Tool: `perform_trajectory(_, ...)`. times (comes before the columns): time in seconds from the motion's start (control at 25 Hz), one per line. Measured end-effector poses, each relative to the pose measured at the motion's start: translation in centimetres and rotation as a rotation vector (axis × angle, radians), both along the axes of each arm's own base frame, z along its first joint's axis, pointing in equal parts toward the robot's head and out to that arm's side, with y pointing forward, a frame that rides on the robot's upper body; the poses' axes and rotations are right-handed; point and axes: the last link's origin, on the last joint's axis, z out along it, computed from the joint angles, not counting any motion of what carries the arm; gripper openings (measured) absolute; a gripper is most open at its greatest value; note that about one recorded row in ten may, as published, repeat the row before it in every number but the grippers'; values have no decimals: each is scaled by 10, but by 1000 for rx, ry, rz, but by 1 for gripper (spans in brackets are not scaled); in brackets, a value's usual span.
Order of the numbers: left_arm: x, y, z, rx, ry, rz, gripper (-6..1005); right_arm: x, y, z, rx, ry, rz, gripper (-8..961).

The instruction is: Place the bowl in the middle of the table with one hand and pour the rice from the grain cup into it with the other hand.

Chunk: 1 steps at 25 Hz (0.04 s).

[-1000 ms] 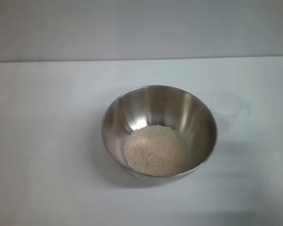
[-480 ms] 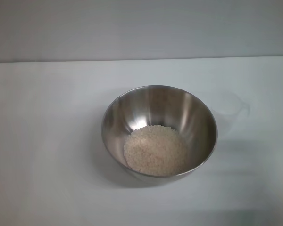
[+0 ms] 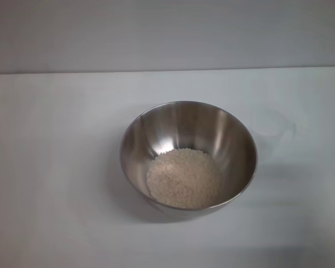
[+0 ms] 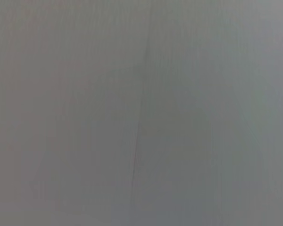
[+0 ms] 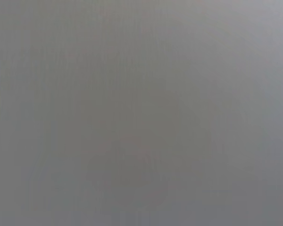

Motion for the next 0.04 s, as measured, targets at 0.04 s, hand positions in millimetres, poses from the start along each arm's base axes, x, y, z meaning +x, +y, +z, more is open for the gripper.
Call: perform_trajectory(0.04,0,0,0,0,0,0,833,0,1,0,1,0,1,733)
